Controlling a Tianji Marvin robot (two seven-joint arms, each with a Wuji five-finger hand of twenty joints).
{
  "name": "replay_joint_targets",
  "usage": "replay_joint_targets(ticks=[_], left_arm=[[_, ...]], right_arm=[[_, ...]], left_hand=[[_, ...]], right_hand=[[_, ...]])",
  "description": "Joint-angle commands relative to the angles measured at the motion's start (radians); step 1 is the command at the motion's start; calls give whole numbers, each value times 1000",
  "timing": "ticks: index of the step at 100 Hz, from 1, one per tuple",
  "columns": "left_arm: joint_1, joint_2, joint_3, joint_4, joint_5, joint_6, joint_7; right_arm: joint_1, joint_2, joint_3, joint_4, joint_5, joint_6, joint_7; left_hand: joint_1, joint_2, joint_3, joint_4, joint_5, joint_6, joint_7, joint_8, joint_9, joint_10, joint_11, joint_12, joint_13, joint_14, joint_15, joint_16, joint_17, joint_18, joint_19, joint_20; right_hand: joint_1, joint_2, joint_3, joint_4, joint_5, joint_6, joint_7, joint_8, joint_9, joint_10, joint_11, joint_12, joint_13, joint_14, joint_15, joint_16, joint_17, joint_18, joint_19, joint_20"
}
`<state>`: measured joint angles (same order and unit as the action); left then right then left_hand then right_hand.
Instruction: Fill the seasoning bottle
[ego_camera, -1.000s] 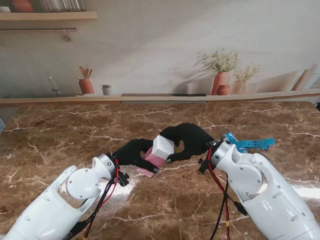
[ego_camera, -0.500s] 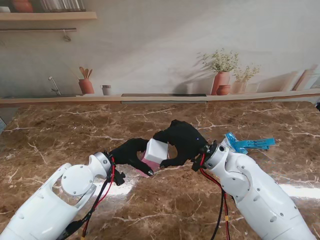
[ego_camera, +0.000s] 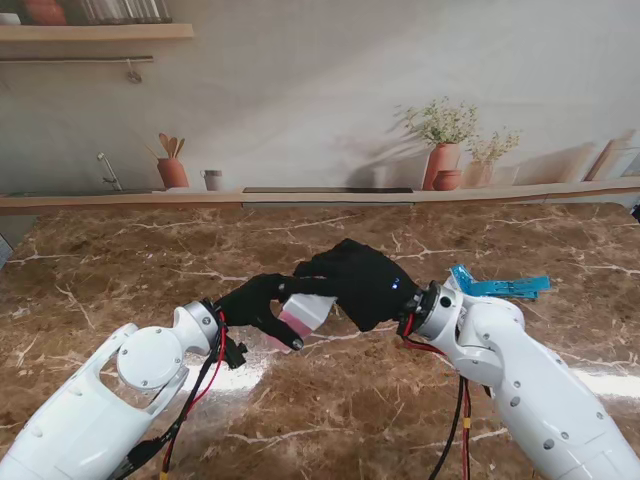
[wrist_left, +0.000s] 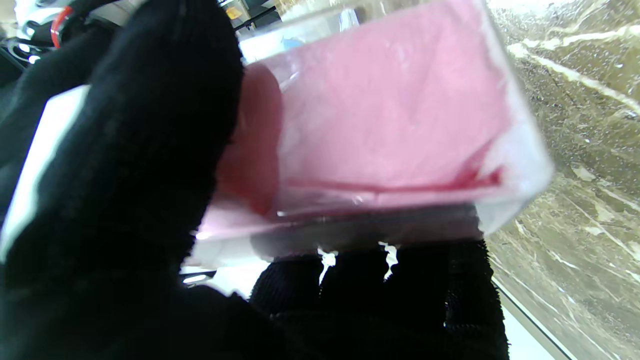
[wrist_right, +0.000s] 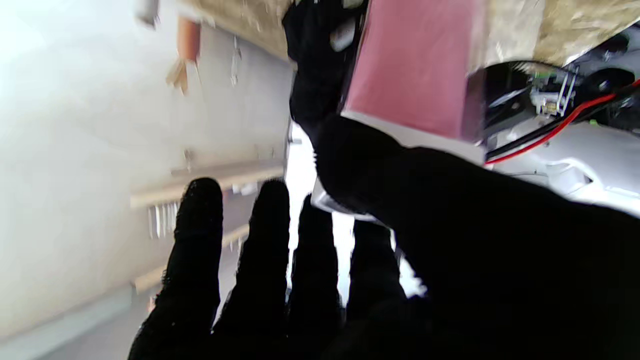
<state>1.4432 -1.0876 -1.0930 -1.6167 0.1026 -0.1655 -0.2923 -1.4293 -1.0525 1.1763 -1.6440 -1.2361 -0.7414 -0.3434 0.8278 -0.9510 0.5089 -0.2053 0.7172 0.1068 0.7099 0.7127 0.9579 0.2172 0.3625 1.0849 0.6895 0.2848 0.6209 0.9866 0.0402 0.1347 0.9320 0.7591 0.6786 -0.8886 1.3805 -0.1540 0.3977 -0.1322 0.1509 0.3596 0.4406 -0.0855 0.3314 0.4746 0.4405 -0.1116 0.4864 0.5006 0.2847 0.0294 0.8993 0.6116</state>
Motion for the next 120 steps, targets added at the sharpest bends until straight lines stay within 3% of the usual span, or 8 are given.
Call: replay_joint_targets(ticks=[1,14,36,75,93,98,105,120], left_arm=[[-5,-3,-2,-8,8,1,5],[-3,-5,-1,-8,13,-4,14],[2,-4,0,-9,34,-17,24],[-3,-5,19,-9,53,-30,37],[-6,-5,27,-8,56,-34,40],[-6,-5,28,-8,57,-34,40],[-5,-5,28,-8,55,-33,40],[-4,-7,27,-9,60,-36,48]], right_arm=[[-45,7,23,-35,91,-3,108],[-120,-4,74,-121,344,76,332],[-205,-15,76,-240,460,418,413],[-150,4,19,-284,531,618,602],[-130,-3,-9,-269,483,610,552],[-128,-1,-6,-267,454,574,545],[-128,5,10,-266,440,503,557],[-112,47,61,-282,643,398,800]], left_hand=[[169,575,187,5,102,-273,240,101,103,-135,185,52,40,-4,45,19,-19,-8,-21,15],[171,575,182,5,101,-275,240,101,101,-137,183,50,38,-7,42,17,-20,-10,-23,16],[173,576,178,4,101,-279,237,97,99,-141,180,48,37,-8,39,14,-20,-10,-24,18],[172,574,179,4,105,-283,240,93,104,-142,178,45,39,-11,34,8,-19,-13,-26,20],[169,573,182,3,106,-283,241,92,105,-142,177,45,41,-12,33,7,-20,-12,-26,21],[170,573,183,3,105,-282,242,92,104,-142,178,46,41,-11,33,7,-21,-11,-26,21],[170,575,183,2,105,-282,241,92,104,-142,177,46,41,-10,33,7,-21,-12,-27,22],[171,576,181,2,104,-282,241,91,102,-142,176,45,38,-12,32,6,-21,-15,-27,23]], right_hand=[[-121,-58,78,11,-125,12,-101,48,-166,44,-35,-71,-139,37,-101,-99,-88,-3,-107,17],[-451,46,-215,-13,-229,231,-131,185,-248,111,-67,-112,-189,98,-201,-140,-153,19,-188,38],[-569,430,-726,65,-253,384,75,374,-151,172,-7,12,13,162,-148,-36,-34,51,-78,170],[-696,365,-611,69,63,251,234,389,220,87,156,180,448,135,158,185,254,51,325,228],[-406,274,-698,84,153,168,322,492,315,5,327,339,511,40,435,303,309,16,485,201],[-139,260,-692,131,153,133,310,491,302,-19,303,329,466,22,413,296,272,8,450,181],[-55,142,-54,39,145,23,198,409,171,-15,128,207,179,49,124,194,76,11,216,127],[-19,115,-11,41,-194,-35,-153,195,-279,95,-164,-58,-323,81,-284,-148,-249,-23,-208,63]])
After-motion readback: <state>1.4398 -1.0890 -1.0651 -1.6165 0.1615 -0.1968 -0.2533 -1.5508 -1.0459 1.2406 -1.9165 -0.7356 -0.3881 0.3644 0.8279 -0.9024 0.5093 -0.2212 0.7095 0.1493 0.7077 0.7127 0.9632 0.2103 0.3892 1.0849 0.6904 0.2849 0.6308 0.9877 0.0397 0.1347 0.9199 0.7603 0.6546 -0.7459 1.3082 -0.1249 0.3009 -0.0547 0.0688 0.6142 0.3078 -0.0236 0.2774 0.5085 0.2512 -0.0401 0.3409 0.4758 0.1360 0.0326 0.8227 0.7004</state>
